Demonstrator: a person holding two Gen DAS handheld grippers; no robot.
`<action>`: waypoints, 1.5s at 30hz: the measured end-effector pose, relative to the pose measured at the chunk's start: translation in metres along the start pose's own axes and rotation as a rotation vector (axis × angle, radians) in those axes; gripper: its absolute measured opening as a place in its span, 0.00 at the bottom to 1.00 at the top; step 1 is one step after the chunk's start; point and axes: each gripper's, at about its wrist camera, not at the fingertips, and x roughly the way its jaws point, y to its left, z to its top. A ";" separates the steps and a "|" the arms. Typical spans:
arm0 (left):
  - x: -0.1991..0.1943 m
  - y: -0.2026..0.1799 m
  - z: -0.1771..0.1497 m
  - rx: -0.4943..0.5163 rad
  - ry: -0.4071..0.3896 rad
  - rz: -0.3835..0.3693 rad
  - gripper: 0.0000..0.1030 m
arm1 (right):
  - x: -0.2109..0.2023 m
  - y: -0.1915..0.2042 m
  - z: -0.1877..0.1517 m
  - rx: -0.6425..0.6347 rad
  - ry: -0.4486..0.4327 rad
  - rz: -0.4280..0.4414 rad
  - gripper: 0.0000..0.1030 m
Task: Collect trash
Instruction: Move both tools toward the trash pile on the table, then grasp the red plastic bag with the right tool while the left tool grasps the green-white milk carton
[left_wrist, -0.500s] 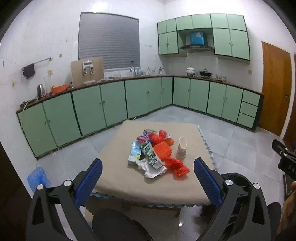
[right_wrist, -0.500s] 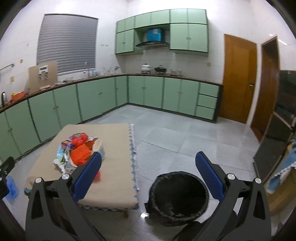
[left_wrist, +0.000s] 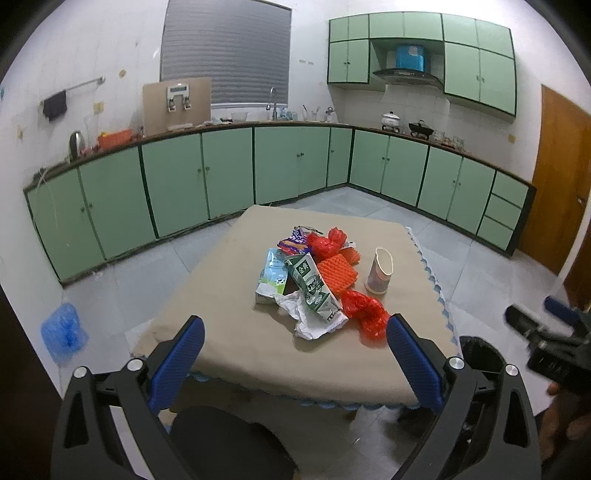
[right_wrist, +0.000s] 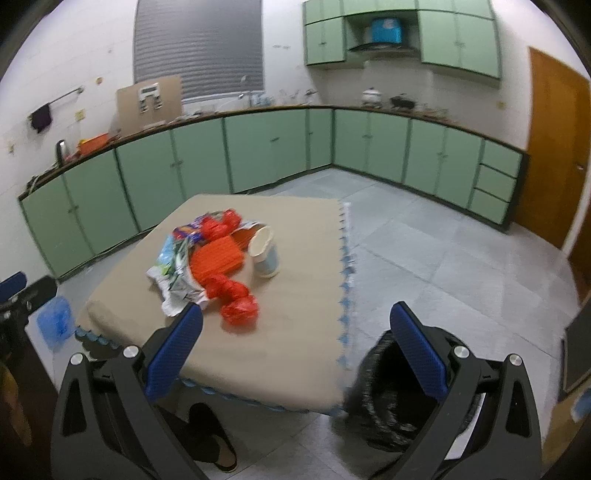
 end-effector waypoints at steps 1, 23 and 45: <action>0.003 0.001 0.001 0.000 -0.002 0.004 0.93 | 0.011 0.006 -0.002 -0.012 -0.005 0.017 0.95; 0.112 0.001 -0.024 0.038 0.033 -0.025 0.85 | 0.154 0.028 -0.025 -0.064 0.176 0.157 0.59; 0.188 -0.010 -0.034 0.023 0.050 -0.085 0.85 | 0.230 0.034 -0.040 -0.086 0.281 0.219 0.20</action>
